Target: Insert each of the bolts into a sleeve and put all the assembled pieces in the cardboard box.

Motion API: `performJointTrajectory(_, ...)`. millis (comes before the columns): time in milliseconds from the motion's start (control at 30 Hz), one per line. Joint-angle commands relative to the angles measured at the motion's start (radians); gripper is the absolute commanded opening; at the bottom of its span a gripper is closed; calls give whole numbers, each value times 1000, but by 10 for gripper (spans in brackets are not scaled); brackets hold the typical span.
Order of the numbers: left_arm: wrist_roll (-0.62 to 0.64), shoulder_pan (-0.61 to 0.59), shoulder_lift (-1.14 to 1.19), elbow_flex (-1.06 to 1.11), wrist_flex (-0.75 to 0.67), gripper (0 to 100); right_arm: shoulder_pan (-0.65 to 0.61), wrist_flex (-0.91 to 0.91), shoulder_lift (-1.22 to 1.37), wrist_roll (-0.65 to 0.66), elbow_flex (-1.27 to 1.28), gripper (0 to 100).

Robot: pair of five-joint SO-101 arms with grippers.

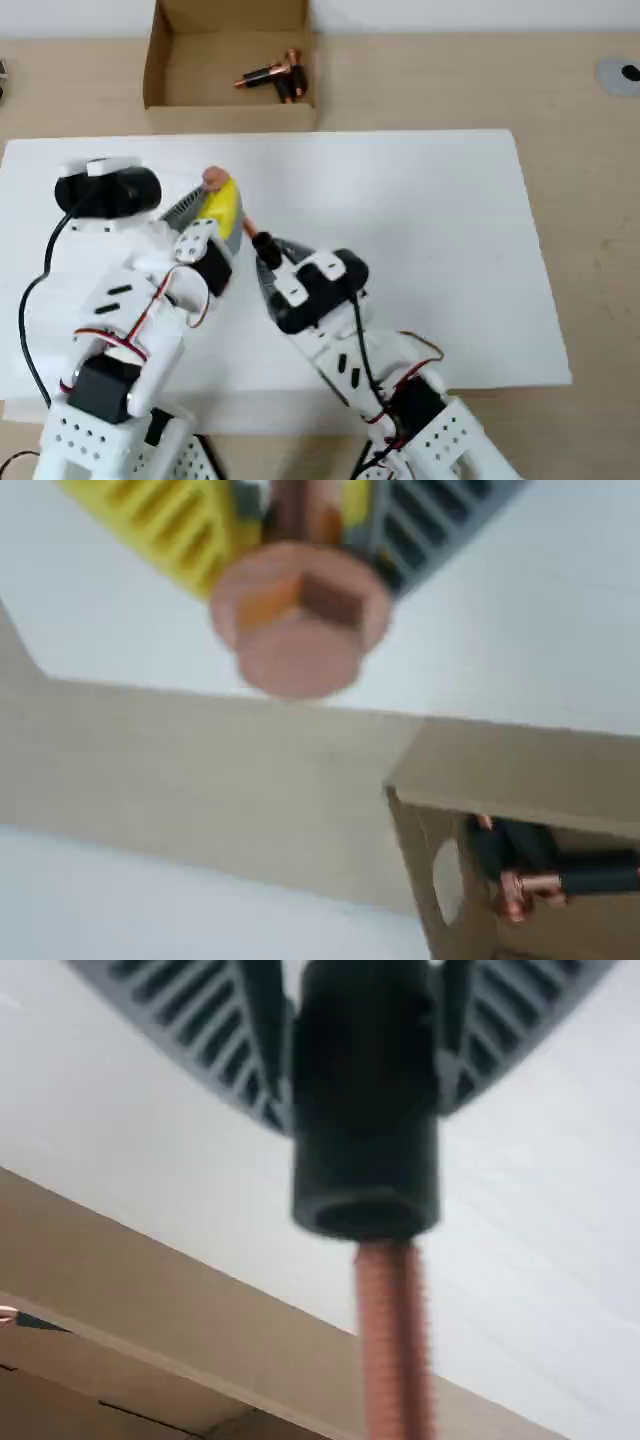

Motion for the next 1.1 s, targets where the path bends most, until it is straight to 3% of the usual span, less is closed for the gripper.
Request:
performJointTrajectory(0, 8, 74, 1, -75, 60, 9, 16, -25, -21, -3, -25, 10)
performJointTrajectory(467, 41, 107, 1, -80, 100, 9, 16, -21, -21, -3, -27, 10)
performJointTrajectory(733, 41, 261, 2, -94, 190, 9, 16, -21, -21, -3, -27, 10)
performJointTrajectory(1067, 41, 275, 8, -83, 226, 9, 16, -21, -21, -3, -28, 10)
